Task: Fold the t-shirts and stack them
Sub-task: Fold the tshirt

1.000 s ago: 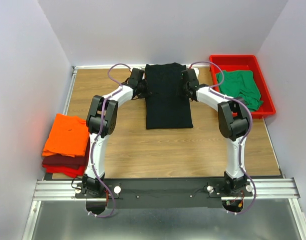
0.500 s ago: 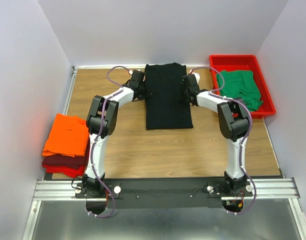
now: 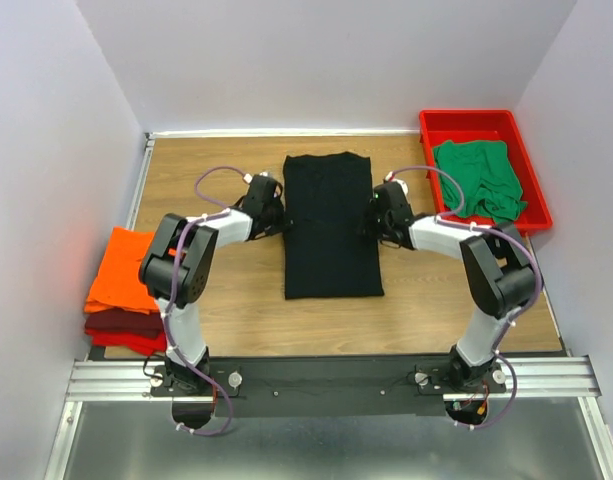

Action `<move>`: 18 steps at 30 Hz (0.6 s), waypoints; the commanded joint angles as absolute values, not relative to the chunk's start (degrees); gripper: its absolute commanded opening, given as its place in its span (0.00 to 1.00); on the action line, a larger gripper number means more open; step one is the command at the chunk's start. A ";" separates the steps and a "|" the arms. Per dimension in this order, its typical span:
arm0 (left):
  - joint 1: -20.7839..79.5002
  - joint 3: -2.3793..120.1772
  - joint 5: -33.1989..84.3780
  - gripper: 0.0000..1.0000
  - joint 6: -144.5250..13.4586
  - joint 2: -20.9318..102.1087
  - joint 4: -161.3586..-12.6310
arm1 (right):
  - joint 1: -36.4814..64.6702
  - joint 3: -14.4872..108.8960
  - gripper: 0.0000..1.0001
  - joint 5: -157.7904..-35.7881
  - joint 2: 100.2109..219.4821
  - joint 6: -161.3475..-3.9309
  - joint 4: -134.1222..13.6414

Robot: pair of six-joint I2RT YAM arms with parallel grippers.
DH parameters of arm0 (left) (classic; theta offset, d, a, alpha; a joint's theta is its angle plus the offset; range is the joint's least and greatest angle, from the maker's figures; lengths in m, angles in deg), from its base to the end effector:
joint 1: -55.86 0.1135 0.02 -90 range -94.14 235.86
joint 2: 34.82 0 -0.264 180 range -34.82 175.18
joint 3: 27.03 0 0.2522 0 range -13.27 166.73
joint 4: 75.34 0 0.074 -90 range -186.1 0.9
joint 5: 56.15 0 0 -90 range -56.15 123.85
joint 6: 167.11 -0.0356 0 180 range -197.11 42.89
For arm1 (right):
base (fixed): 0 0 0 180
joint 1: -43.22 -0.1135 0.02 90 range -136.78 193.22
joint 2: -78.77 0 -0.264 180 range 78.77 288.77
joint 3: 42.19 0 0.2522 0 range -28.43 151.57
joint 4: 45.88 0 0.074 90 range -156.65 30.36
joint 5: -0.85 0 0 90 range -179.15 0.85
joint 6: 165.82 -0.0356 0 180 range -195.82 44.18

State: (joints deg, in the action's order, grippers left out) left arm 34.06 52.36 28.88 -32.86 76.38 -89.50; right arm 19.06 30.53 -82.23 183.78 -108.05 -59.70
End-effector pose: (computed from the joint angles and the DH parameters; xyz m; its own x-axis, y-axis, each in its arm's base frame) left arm 0.3757 -0.1536 0.1480 -0.7753 -0.4386 -0.4544 -0.1608 0.8329 -0.5296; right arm 0.3461 0.1505 0.1550 -0.7323 0.2518 -0.6328 0.0715 0.9524 0.2963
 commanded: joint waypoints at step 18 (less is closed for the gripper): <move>35.46 42.10 24.27 0.21 -40.37 54.05 -92.43 | 15.36 21.50 0.73 -85.10 162.89 -108.08 -72.02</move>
State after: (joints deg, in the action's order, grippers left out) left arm 34.41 38.45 26.12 -36.49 61.01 -89.09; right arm 14.51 19.67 -85.66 169.29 -110.35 -65.73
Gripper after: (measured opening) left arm 0.166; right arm 0.722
